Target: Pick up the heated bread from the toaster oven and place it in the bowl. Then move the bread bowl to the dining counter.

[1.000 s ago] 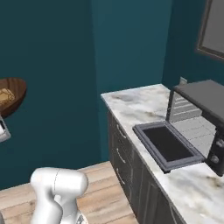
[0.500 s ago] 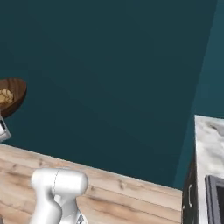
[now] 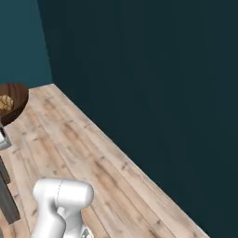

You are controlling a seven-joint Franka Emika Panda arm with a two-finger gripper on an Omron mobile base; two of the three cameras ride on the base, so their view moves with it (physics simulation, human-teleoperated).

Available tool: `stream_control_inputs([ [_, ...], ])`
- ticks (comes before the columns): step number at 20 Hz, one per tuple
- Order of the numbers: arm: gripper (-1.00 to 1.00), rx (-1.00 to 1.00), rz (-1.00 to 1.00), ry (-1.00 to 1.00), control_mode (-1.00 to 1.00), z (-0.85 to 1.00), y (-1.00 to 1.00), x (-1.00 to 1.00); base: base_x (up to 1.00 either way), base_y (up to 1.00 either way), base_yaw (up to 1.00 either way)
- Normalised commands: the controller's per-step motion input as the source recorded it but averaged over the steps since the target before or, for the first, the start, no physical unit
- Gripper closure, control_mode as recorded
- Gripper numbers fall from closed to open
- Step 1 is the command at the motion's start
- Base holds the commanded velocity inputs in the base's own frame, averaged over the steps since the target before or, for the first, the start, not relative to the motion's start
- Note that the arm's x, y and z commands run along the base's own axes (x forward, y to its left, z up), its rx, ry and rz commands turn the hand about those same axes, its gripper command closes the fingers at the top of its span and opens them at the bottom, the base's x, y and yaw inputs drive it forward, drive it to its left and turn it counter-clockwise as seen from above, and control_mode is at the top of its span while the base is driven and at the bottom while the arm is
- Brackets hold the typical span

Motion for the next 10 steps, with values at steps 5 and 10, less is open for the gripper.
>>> stream_control_inputs([
  [5,1.00,0.00,0.00,0.00,1.00,0.00,0.00,0.00,0.02,0.04,0.99],
  [10,1.00,0.00,0.00,0.00,1.00,0.00,0.00,0.00,0.77,0.48,0.63],
])
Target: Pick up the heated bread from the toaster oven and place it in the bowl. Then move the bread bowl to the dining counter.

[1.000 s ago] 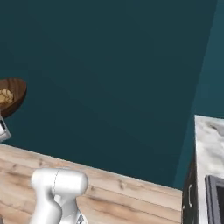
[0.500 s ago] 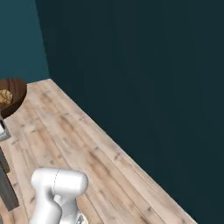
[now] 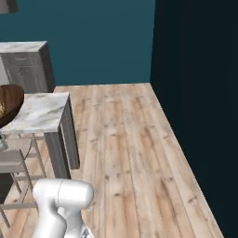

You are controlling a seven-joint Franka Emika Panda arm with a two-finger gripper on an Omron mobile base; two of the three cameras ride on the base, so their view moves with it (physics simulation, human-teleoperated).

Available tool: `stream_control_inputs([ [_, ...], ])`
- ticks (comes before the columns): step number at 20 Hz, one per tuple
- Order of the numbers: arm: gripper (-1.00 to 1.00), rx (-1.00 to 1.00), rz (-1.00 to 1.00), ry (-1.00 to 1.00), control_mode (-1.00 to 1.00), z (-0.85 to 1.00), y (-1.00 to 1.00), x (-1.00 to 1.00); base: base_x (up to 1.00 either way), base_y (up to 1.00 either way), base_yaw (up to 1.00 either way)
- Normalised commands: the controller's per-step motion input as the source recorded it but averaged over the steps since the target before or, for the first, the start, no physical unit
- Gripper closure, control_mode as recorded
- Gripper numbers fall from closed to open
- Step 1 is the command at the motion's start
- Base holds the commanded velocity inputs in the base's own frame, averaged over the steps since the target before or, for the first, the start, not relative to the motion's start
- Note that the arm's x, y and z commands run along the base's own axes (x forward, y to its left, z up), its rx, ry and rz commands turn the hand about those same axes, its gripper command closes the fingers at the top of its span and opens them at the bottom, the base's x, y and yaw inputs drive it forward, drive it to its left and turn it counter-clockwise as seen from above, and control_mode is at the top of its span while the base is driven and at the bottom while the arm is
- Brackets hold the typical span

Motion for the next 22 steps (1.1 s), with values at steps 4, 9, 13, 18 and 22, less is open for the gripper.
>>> stream_control_inputs([
  [4,1.00,0.00,0.00,0.00,1.00,0.00,0.00,0.00,1.00,0.60,0.27],
  [9,1.00,0.00,0.00,0.00,1.00,0.00,0.00,0.00,0.90,0.33,0.11],
  [13,1.00,0.02,0.03,-0.04,-1.00,-0.24,0.17,0.72,0.22,0.04,0.02],
  [18,1.00,0.03,0.05,0.07,-1.00,-0.50,0.54,1.00,0.00,0.00,0.00],
  [22,1.00,0.00,0.30,0.11,-1.00,-0.81,0.66,1.00,0.00,0.00,0.00],
])
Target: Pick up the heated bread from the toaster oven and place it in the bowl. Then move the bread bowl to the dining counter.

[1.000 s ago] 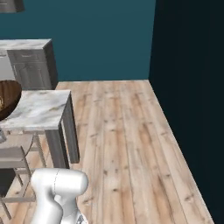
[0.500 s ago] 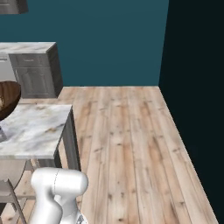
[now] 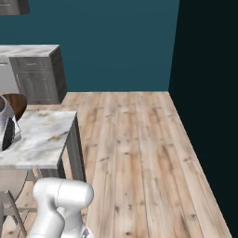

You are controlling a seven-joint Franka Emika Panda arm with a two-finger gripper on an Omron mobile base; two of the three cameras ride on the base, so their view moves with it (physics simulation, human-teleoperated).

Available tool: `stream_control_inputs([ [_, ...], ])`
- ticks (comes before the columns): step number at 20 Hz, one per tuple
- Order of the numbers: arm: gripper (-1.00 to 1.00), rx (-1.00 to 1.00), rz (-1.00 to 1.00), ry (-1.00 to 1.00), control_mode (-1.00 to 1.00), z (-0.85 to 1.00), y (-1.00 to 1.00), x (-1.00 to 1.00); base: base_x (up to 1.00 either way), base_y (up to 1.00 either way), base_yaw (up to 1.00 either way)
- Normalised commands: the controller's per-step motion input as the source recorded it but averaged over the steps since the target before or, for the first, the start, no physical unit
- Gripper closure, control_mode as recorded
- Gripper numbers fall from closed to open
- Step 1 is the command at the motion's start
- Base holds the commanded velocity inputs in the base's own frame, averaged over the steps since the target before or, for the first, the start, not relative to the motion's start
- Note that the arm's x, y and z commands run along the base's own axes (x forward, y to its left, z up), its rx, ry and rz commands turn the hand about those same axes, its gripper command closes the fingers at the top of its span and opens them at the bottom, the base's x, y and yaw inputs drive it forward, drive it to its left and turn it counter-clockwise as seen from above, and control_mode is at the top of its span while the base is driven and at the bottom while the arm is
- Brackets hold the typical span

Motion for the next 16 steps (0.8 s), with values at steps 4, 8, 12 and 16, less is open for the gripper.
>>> stream_control_inputs([
  [4,1.00,0.00,0.23,0.08,-1.00,-0.71,0.76,0.89,0.00,0.00,0.00],
  [8,1.00,0.00,0.03,0.01,-1.00,-0.69,0.97,0.82,0.00,0.00,0.00],
  [12,1.00,-0.10,0.00,0.04,-1.00,-0.90,0.96,0.90,0.00,0.00,0.00],
  [16,1.00,-0.11,0.00,0.07,-1.00,-0.86,0.89,0.92,0.00,0.00,0.00],
])
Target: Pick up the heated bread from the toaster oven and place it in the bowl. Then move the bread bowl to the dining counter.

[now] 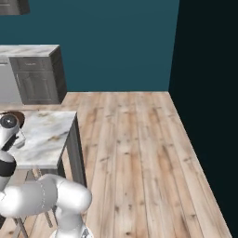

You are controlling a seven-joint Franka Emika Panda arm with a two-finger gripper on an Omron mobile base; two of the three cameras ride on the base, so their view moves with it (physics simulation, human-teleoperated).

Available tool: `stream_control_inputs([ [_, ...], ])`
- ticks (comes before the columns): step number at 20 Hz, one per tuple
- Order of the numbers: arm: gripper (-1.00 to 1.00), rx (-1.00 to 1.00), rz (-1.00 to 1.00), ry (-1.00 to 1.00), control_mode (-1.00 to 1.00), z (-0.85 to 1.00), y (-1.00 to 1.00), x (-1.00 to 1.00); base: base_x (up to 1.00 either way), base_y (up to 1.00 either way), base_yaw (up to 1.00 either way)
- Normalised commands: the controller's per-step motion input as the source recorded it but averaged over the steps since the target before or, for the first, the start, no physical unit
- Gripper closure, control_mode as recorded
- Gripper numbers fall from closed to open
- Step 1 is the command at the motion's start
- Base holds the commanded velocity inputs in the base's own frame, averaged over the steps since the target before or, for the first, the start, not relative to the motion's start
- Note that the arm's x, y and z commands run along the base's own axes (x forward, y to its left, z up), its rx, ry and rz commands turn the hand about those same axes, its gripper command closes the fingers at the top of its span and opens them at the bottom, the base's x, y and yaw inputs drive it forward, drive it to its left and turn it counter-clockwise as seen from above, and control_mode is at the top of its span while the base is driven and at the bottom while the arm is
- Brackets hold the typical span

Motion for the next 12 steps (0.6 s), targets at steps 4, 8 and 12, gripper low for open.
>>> stream_control_inputs([
  [4,1.00,-0.10,0.01,0.12,-1.00,-0.80,0.79,0.87,0.00,0.00,0.00],
  [8,-1.00,-0.10,0.00,0.09,-1.00,-0.27,0.29,0.38,0.00,0.00,0.00],
  [12,-1.00,-0.07,0.00,0.03,-1.00,-0.07,0.04,0.07,0.00,0.00,0.00],
])
